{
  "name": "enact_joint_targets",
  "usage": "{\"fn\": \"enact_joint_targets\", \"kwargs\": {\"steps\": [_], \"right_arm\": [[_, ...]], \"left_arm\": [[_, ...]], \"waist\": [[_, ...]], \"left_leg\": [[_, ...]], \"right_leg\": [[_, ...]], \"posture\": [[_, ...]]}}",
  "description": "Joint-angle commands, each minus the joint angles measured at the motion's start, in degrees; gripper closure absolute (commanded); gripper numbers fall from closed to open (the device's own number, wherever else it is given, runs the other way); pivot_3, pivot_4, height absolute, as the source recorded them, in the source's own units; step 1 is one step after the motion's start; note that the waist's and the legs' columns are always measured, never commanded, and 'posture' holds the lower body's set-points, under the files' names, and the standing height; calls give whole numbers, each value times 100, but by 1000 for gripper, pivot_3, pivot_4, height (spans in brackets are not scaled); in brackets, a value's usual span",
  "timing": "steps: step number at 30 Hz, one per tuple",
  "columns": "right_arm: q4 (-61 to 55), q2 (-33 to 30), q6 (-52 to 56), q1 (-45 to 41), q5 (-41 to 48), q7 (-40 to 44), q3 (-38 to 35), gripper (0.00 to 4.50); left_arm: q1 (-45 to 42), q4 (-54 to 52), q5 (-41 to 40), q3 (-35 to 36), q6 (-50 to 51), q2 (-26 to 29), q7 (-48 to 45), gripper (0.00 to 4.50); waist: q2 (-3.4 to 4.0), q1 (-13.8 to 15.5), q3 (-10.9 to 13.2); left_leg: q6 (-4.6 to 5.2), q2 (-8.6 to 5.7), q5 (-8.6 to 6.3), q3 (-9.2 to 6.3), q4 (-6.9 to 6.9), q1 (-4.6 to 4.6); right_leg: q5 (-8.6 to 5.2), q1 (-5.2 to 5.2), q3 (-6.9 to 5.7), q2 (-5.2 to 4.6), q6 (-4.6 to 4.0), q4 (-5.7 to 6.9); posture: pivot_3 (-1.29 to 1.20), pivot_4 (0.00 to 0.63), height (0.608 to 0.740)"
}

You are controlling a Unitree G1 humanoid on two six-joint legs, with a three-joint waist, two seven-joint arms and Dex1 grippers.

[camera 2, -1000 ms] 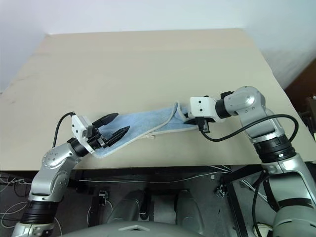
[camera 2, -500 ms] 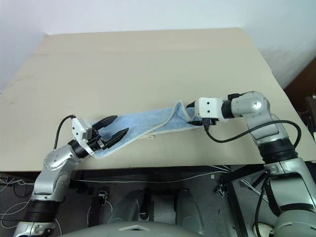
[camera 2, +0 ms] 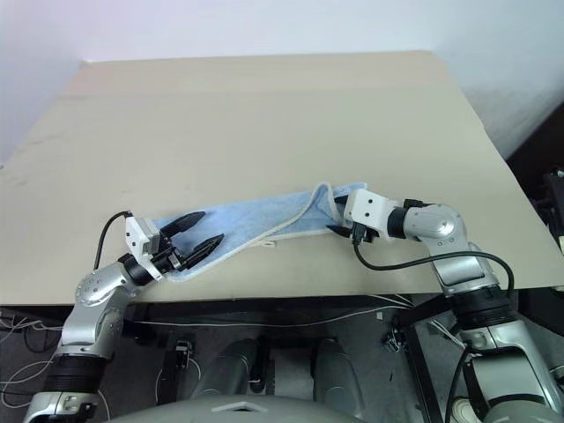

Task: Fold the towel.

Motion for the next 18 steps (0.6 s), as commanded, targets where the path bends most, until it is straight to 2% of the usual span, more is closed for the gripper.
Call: {"fn": "enact_joint_targets", "kwargs": {"steps": [1,4,7,11,18], "right_arm": [[-93,104,-242,-347,-50,-404,-244,2414],[77,141,-554,-696,-270,-729,-224,3424],[424,43,-1422,-1223,-785,-1027,-9,4463],[1020,102,-2345,-1944,-1355,-1297,302,4463],[1993,272,-3613,-2254,-2334,-1708,1068,4463]], "left_arm": [[-110,-29,16,57,-113,81,-81,848],[-129,-53,4,63,-85,108,-84,848],[-139,-75,9,63,-77,112,-69,848],[-152,-152,21,61,-41,106,8,848],[-78,-367,38,52,32,92,186,848]], "waist": [[0,-2,0],[0,-21,0],[1,-22,0],[0,-21,0],[0,-20,0]], "left_leg": [[0,0,0,1,2,0],[0,0,0,1,5,0],[0,1,0,1,6,0],[0,1,0,2,7,0],[0,2,0,1,13,0]], "right_leg": [[0,0,0,0,0,0],[0,0,0,1,0,3],[0,0,-1,4,1,4],[1,-1,-2,7,2,7],[2,2,-2,11,3,9]], "posture": [[0,150,740],[0,150,740],[0,150,740],[0,150,740],[0,150,740]]}}
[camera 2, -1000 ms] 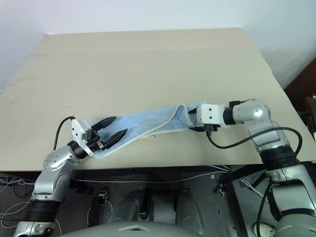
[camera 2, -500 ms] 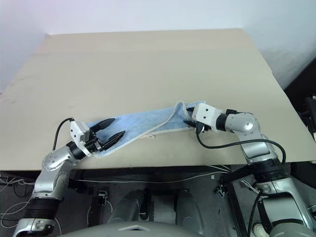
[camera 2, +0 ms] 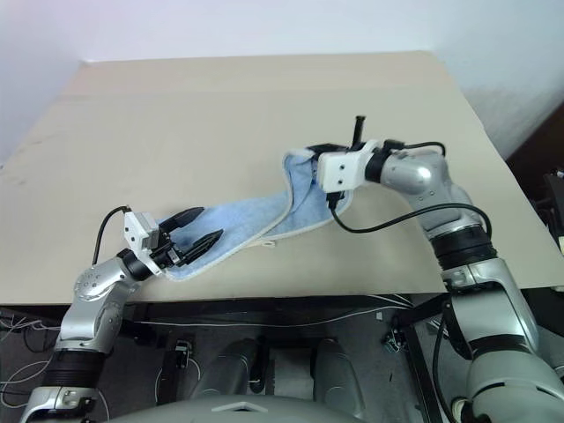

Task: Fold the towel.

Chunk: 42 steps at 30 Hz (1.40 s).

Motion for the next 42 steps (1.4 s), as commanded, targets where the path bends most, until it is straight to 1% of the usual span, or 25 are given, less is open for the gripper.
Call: {"fn": "enact_joint_targets", "kwargs": {"steps": [1,4,6,9,12,15,16,17,22,24,25,26,27,29,30,32,37,42], "right_arm": [[440,-41,-685,-190,-673,-429,321,4463],[832,-179,-1061,-316,-1282,-735,611,4463],[1024,-282,-1182,-384,-1519,-844,713,4463],[1237,-377,-1161,-467,-1533,-846,703,4463],[1327,-348,-1046,-513,-1225,-738,535,4463],[1378,-277,-802,-607,-891,-727,308,3810],[1418,-289,-799,-639,-852,-739,282,3505],[1443,-304,-811,-655,-836,-742,281,3118],[1611,-281,-774,-761,-569,-691,178,1502],[1692,-256,-769,-805,-494,-704,155,768],[1775,-239,-770,-827,-461,-678,159,507],[1842,-224,-775,-846,-439,-658,164,105],[1931,-167,-697,-848,-329,-570,136,45],[2098,-73,-597,-861,-182,-459,101,45],[2201,-39,-578,-871,-140,-409,101,200],[2378,-38,-589,-854,-110,-281,137,714],[2694,-38,-553,-851,-119,-180,131,2422],[2738,1,-398,-857,39,-99,23,4166]], "left_arm": [[58,-317,33,46,1,31,95,848],[147,-484,31,27,56,36,174,848],[190,-595,25,21,109,41,233,848],[233,-708,20,26,189,58,280,848],[243,-755,16,27,250,79,300,848],[215,-752,9,27,290,87,304,848],[210,-748,10,25,295,87,301,848],[209,-746,10,24,298,86,299,848],[211,-745,21,6,294,83,288,848],[206,-736,19,7,289,81,283,848],[203,-729,18,5,284,82,275,848],[198,-720,18,4,279,82,267,848],[193,-700,18,5,267,82,254,848],[178,-644,17,14,236,85,225,848],[171,-599,20,22,208,85,204,848],[168,-510,34,32,143,78,165,848],[236,-416,90,28,5,54,105,848],[301,-496,118,46,-4,69,116,848]], "waist": [[0,0,0],[0,-4,0],[1,-4,0],[1,-4,0],[0,-13,0],[1,-21,1],[1,-20,1],[1,-20,1],[1,-14,1],[1,-12,1],[1,-13,1],[1,-13,1],[1,-13,1],[1,-17,1],[1,-18,1],[1,-21,1],[2,-18,1],[2,-26,1]], "left_leg": [[0,-1,0,1,0,0],[0,-1,0,2,3,0],[0,-1,0,2,4,0],[0,0,0,1,7,1],[0,1,0,1,12,2],[0,2,0,1,12,4],[0,2,0,1,13,4],[0,2,0,1,14,4],[0,2,0,1,14,4],[0,2,0,1,14,4],[0,2,0,1,14,4],[0,2,0,1,15,4],[0,2,0,1,15,4],[0,2,0,1,15,4],[0,2,0,1,15,4],[0,2,0,1,15,4],[0,2,0,1,15,4],[0,2,0,1,14,4]], "right_leg": [[0,0,0,0,0,1],[0,-1,1,7,0,4],[0,-2,1,8,0,7],[0,-2,1,9,0,12],[0,1,2,7,-1,14],[0,3,4,7,-1,15],[0,2,4,7,-1,15],[0,3,4,7,-1,15],[0,3,4,7,-1,15],[0,3,5,6,-1,15],[0,4,5,6,-1,15],[0,4,5,6,-1,15],[0,4,5,6,-1,15],[0,4,5,6,-1,15],[0,4,6,6,-2,15],[0,4,6,7,-2,15],[0,4,5,6,-2,15],[0,3,7,6,-2,15]], "posture": [[0,150,740],[0,150,740],[0,150,740],[0,150,740],[0,150,740],[0,150,740],[0,150,740],[0,150,740],[0,150,740],[0,150,740],[0,150,740],[0,150,740],[0,150,740],[0,150,740],[0,150,740],[0,150,740],[0,150,740],[0,150,740]]}}
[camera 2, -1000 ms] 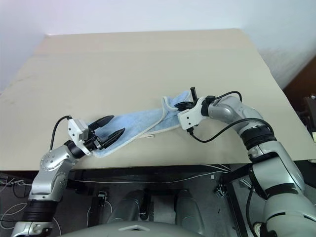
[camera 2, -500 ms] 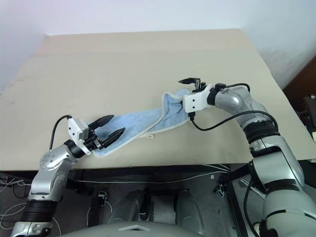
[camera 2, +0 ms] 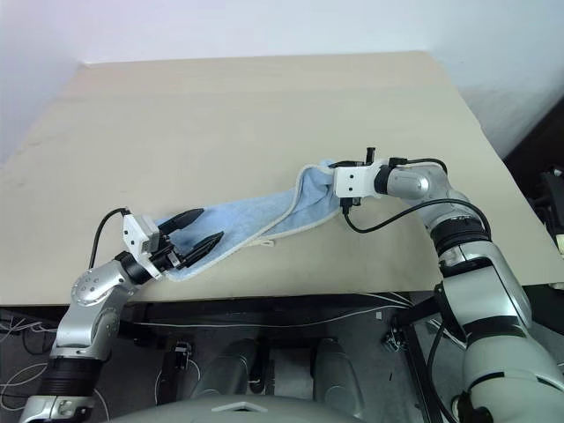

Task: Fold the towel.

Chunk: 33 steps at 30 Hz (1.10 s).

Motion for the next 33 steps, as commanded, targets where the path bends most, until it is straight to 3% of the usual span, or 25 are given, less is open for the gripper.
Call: {"fn": "enact_joint_targets", "kwargs": {"steps": [1,16,23,33], "right_arm": [[-54,-33,52,-171,222,19,-246,4469],[-1078,-634,617,-877,785,336,-985,4469],[-1381,-1204,748,-1035,376,475,-893,4469],[-1836,-1743,1547,-1031,293,1619,-756,4469]], "left_arm": [[21,-132,7,66,-100,51,-5,848],[-168,206,73,-6,-290,-37,-94,848],[-237,159,35,-49,-191,18,-196,848],[-380,184,119,-103,-145,187,-293,848]], "waist": [[0,2,0],[7,16,4],[8,31,5],[14,1,9]], "left_leg": [[0,0,0,0,0,0],[0,0,-1,-1,-1,-2],[0,-1,-1,0,0,-6],[0,0,-2,2,-2,-9]], "right_leg": [[0,0,0,0,0,0],[0,-3,2,-3,0,-1],[-1,-5,1,-7,-1,-2],[-1,-10,3,-8,-2,-4]], "posture": [[0,150,740],[0,150,740],[0,150,740],[0,150,740]]}}
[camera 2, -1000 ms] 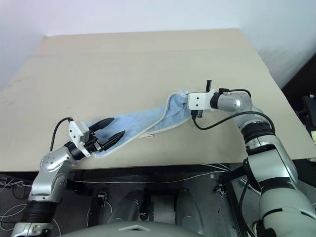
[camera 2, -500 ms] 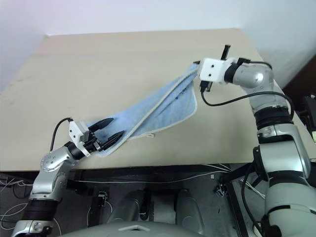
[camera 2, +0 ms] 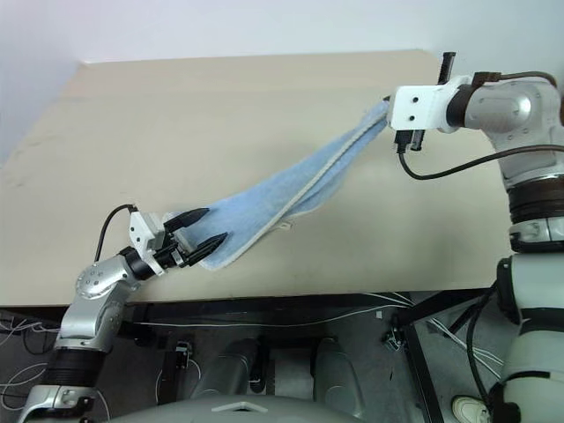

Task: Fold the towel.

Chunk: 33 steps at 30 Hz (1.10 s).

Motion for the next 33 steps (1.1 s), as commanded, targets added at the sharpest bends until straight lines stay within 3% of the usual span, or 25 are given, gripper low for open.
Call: {"fn": "enact_joint_targets", "kwargs": {"steps": [1,6,13,17,27,33], "right_arm": [[-252,-43,316,-283,12,169,-82,4469],[-573,365,953,-371,409,361,-205,4469],[-764,854,1850,-272,463,90,-232,4469],[-700,1015,2154,-220,282,-266,-181,4469],[-482,1285,2270,-184,160,-969,-117,4469],[-405,1288,2230,-154,128,-1079,-115,4469]], "left_arm": [[-66,-202,-38,43,12,96,-47,848],[10,-772,-513,137,566,504,-468,848],[661,-1604,-1519,537,1853,1696,-1382,848],[1022,-1527,-1491,663,1954,2114,-1774,848],[464,15,-466,238,421,1194,-1747,848],[-149,586,7,-128,-120,1154,-2049,848]], "waist": [[2,-1,1],[4,-12,4],[12,-3,11],[21,0,17],[24,16,18],[23,12,18]], "left_leg": [[0,0,0,0,0,0],[0,3,0,-1,-3,-3],[0,2,-1,-1,-12,-7],[0,3,-1,-1,-19,-7],[0,-4,0,4,-39,-3],[-1,-5,1,5,-48,-5]], "right_leg": [[0,0,0,0,0,0],[0,-6,0,0,0,1],[-1,-12,1,-3,-3,-8],[-8,-15,2,-2,-15,-9],[-1,-16,0,-9,-1,-20],[0,-23,0,-9,1,-21]], "posture": [[0,150,740],[0,150,740],[0,150,740],[0,150,740],[0,150,740],[0,150,740]]}}
